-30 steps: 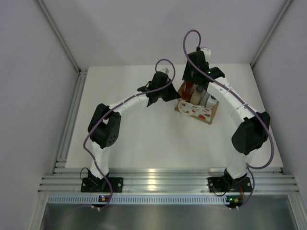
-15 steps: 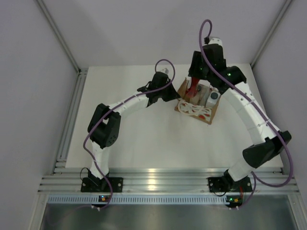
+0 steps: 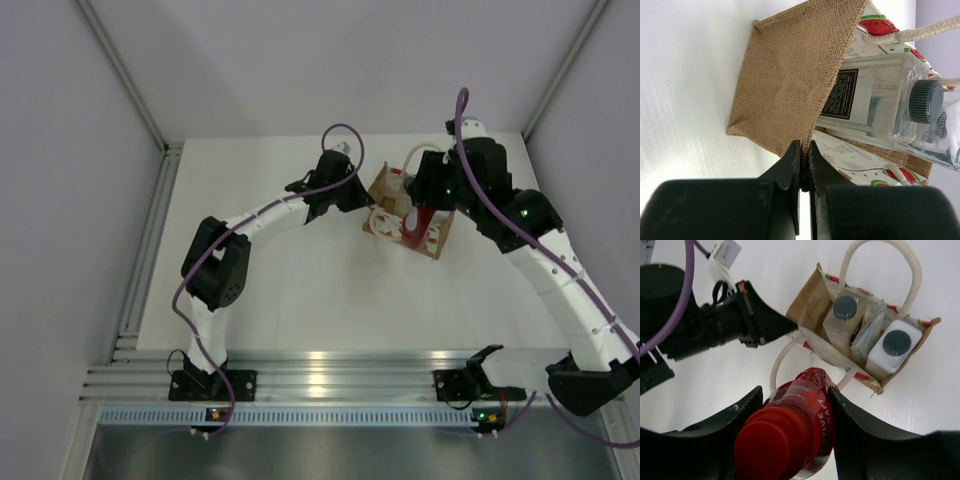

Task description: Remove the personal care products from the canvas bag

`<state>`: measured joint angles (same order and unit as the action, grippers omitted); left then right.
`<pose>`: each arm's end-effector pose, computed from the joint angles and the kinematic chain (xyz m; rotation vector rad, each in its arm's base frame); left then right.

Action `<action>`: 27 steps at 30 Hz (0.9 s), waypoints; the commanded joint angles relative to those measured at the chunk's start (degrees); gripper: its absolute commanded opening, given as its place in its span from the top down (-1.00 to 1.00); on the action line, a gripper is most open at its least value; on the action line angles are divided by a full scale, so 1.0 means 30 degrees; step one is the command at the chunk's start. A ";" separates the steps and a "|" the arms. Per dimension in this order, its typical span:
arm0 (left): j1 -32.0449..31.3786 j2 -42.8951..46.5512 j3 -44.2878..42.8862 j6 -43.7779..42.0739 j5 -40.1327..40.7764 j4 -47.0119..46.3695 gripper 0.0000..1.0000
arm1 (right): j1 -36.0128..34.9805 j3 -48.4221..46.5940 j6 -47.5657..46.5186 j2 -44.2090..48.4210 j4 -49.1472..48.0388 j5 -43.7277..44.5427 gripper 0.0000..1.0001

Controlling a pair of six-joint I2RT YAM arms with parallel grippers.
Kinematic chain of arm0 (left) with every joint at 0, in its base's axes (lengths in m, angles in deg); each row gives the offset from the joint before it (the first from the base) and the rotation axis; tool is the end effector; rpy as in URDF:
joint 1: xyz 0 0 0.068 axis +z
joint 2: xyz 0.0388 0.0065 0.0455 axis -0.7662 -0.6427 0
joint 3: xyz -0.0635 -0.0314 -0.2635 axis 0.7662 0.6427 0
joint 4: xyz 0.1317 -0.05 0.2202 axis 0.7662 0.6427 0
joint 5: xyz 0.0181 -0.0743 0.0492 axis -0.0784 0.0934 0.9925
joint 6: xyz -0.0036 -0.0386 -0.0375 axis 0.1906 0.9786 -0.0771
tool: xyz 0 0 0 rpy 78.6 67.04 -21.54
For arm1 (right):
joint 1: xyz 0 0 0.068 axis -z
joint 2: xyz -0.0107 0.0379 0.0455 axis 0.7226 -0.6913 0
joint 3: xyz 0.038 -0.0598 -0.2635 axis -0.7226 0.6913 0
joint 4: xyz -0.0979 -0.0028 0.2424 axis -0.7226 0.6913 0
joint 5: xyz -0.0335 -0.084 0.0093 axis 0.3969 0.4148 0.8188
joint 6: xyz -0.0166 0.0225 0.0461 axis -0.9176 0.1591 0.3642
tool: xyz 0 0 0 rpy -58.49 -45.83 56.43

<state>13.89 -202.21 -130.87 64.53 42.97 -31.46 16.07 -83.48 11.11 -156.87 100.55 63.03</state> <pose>0.3806 -0.2838 0.2457 -0.1415 2.3050 -0.9547 0.2109 0.1140 0.4459 -0.0107 2.0810 0.3387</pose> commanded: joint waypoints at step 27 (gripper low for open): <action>0.0321 0.0912 -0.0531 -0.0279 0.0356 -0.0406 1.00 | -0.8536 1.4641 -0.0426 0.3917 -1.5754 -0.0501 1.00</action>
<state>13.91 -202.24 -130.89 64.53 42.72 -31.46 -7.77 -38.24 10.82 -144.94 69.27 60.39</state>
